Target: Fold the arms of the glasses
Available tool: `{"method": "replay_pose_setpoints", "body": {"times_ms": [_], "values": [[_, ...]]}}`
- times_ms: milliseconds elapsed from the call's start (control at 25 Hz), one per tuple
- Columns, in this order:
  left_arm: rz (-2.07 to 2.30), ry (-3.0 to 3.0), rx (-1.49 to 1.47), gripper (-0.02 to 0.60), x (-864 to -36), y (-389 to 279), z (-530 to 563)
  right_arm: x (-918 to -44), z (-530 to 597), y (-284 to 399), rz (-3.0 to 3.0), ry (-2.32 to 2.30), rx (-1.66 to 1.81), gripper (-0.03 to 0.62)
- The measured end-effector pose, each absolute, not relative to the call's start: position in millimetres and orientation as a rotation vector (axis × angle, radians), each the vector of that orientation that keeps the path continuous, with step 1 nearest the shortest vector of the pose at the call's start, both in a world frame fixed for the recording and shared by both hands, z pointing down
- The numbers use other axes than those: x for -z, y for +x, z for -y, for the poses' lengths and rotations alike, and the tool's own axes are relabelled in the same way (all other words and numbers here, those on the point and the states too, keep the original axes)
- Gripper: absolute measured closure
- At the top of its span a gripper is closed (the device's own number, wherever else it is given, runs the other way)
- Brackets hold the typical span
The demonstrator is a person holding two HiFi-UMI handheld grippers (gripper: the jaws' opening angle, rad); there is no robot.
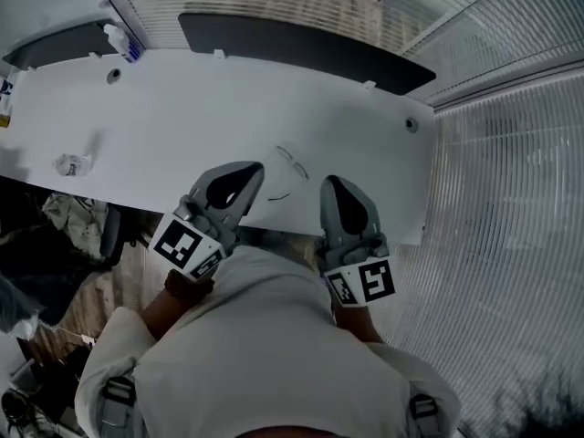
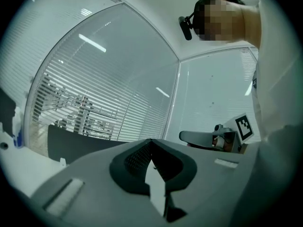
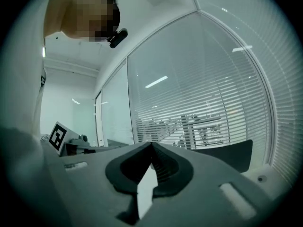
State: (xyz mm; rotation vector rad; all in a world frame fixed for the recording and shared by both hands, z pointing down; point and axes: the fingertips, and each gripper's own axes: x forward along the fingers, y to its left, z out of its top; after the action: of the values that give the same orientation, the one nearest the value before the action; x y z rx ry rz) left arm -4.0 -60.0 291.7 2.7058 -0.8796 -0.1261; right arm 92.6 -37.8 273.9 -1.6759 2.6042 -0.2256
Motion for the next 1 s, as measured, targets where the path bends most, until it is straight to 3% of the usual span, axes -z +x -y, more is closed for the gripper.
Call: {"method": "replay_pose_setpoints", "body": {"times_ms": [360,720,1000], "values": [[0.890,2.577,-0.023,0.581,-354.8,-16.3,45.9,-326.7,30.2,77.4,-2.694,-1.656,0.387,0.592],[0.900,2.565,-0.047,0.581,-376.5,-16.8,55.6,-349.2,44.0,80.1,-2.790,-1.696,0.302,0.592],[0.856,2.558,-0.116,0.581,-423.9,0.8,63.0,-417.2,52.7,75.5,-2.963,-1.726,0.255,0.592]]}}
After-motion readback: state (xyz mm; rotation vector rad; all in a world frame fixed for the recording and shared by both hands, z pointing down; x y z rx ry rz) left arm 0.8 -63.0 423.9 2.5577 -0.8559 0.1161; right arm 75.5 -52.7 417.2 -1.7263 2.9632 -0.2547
